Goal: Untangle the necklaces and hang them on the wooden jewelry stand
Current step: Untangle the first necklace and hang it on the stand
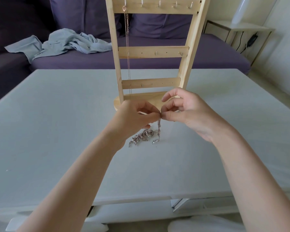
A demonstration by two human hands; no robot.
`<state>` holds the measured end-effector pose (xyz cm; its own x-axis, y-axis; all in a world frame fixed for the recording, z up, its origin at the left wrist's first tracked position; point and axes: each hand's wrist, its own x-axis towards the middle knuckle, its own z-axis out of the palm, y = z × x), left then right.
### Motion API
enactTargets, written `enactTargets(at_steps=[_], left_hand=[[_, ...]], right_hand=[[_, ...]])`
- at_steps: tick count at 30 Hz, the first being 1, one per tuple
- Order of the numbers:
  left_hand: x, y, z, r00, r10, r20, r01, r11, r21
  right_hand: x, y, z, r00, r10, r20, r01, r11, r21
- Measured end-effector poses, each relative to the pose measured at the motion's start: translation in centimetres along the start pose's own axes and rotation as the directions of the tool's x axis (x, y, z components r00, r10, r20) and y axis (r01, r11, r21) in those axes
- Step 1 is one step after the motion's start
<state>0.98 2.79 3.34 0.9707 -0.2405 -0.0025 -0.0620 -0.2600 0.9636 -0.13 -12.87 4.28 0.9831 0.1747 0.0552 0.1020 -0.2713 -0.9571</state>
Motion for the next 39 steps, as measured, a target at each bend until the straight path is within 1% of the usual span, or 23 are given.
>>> enactTargets(at_steps=[4, 8, 10, 14, 16, 20, 22, 23, 26, 28, 30, 33, 36, 39], left_hand=[[0.0, -0.2, 0.1, 0.999, -0.032, 0.01, 0.032, 0.999, -0.002], [0.0, -0.2, -0.1, 0.996, -0.08, 0.029, 0.083, 0.984, -0.155], [-0.1, -0.2, -0.2, 0.996, -0.079, 0.036, 0.084, 0.979, -0.184], [-0.1, -0.2, -0.1, 0.994, -0.085, 0.071, 0.095, 0.983, -0.158], [-0.1, -0.2, 0.0, 0.994, -0.064, 0.092, 0.075, 0.989, -0.128], [-0.1, -0.3, 0.5, 0.995, 0.006, 0.095, 0.005, 0.993, -0.114], [0.0, -0.4, 0.8, 0.997, -0.008, 0.075, 0.018, 0.99, -0.137], [0.0, -0.4, 1.0, 0.997, -0.034, 0.067, 0.045, 0.986, -0.16], [0.2, -0.8, 1.3, 0.986, -0.152, 0.072, 0.165, 0.958, -0.236], [0.3, -0.9, 1.3, 0.974, -0.206, 0.09, 0.222, 0.943, -0.248], [0.4, -1.1, 1.2, 0.971, -0.225, 0.084, 0.238, 0.944, -0.229], [0.3, -1.1, 1.1, 0.981, -0.187, 0.058, 0.193, 0.971, -0.142], [0.1, -0.9, 1.0, 0.986, -0.158, 0.046, 0.161, 0.985, -0.06], [-0.1, -0.6, 1.1, 0.984, -0.161, 0.075, 0.164, 0.986, -0.042]], right_hand=[[0.0, 0.1, 0.2, 0.999, 0.027, 0.035, -0.026, 0.999, -0.031], [0.0, 0.1, -0.1, 0.999, 0.021, 0.032, -0.022, 1.0, 0.016], [0.0, 0.1, -0.2, 0.999, 0.016, 0.033, -0.017, 1.0, 0.025], [-0.1, 0.1, -0.4, 0.997, 0.044, 0.061, -0.045, 0.999, 0.009], [-0.2, 0.1, -0.3, 0.995, 0.068, 0.079, -0.069, 0.997, 0.016], [-0.2, 0.1, 0.1, 0.991, 0.109, 0.082, -0.118, 0.987, 0.112], [-0.1, 0.2, 0.3, 0.993, 0.107, 0.055, -0.113, 0.984, 0.14], [-0.1, 0.2, 0.4, 0.995, 0.094, 0.034, -0.097, 0.989, 0.112], [0.1, 0.3, 0.7, 0.999, 0.019, -0.037, -0.021, 0.999, -0.048], [0.2, 0.3, 0.8, 0.998, -0.039, -0.057, 0.032, 0.991, -0.129], [0.2, 0.3, 0.9, 0.996, -0.068, -0.058, 0.056, 0.981, -0.184], [0.2, 0.3, 0.9, 0.997, -0.045, -0.061, 0.031, 0.978, -0.205], [0.1, 0.0, 0.9, 0.999, 0.029, -0.045, -0.034, 0.992, -0.121], [-0.2, -0.2, 0.7, 0.997, 0.075, -0.004, -0.075, 0.997, -0.029]])
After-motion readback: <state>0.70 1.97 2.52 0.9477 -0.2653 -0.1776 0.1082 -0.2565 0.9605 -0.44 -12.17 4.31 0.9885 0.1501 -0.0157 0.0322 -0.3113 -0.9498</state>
